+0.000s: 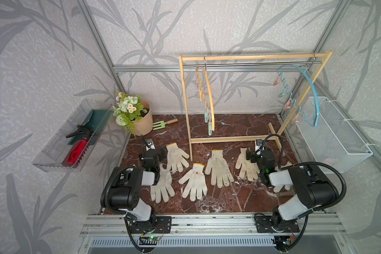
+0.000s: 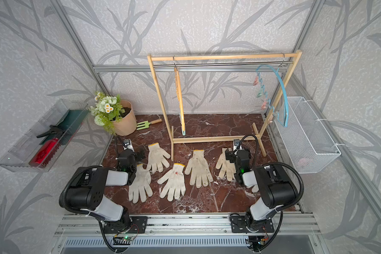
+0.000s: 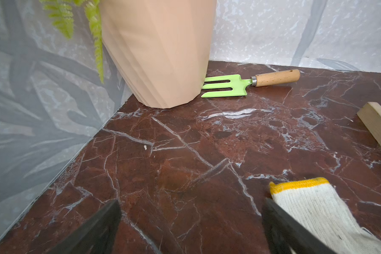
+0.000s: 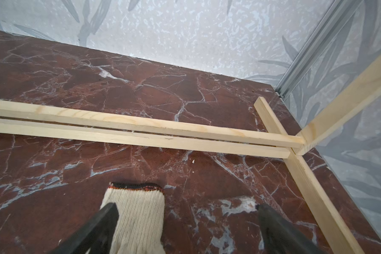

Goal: Clip the gloves onto a hanger to dry
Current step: Adjust the hanger on the clothesline.

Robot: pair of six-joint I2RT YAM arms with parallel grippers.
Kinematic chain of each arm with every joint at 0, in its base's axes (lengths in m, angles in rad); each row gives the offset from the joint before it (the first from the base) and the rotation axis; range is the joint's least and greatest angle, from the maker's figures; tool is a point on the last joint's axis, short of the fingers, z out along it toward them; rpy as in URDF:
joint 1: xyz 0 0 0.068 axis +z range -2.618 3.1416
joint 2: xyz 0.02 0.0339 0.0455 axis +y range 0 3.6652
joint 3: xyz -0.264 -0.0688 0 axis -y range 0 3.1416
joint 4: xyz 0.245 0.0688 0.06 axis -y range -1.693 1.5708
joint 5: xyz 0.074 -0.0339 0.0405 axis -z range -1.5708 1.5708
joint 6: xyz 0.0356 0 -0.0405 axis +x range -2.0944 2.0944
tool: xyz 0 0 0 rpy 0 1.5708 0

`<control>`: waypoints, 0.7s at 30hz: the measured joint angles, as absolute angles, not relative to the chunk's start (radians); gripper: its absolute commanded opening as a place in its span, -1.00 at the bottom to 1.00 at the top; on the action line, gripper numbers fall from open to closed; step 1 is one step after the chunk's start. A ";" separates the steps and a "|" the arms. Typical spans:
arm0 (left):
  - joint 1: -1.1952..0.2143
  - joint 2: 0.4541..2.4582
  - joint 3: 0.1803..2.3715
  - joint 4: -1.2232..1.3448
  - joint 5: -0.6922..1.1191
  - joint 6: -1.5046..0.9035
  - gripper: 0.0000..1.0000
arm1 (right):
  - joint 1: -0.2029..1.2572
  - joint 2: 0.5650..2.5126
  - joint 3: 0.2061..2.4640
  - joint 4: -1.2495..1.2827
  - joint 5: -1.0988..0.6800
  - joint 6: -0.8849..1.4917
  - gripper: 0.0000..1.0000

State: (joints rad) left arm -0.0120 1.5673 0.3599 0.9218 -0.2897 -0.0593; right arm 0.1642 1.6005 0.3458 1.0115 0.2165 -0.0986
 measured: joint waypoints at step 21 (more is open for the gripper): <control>-0.012 1.567 0.360 0.929 -0.290 -0.059 0.99 | 0.164 1.600 0.346 1.011 0.217 -0.099 0.98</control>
State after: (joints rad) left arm -0.0120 1.5673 0.3599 0.9291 -0.2897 -0.0593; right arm 0.1642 1.6005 0.3458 1.0115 0.2169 -0.0986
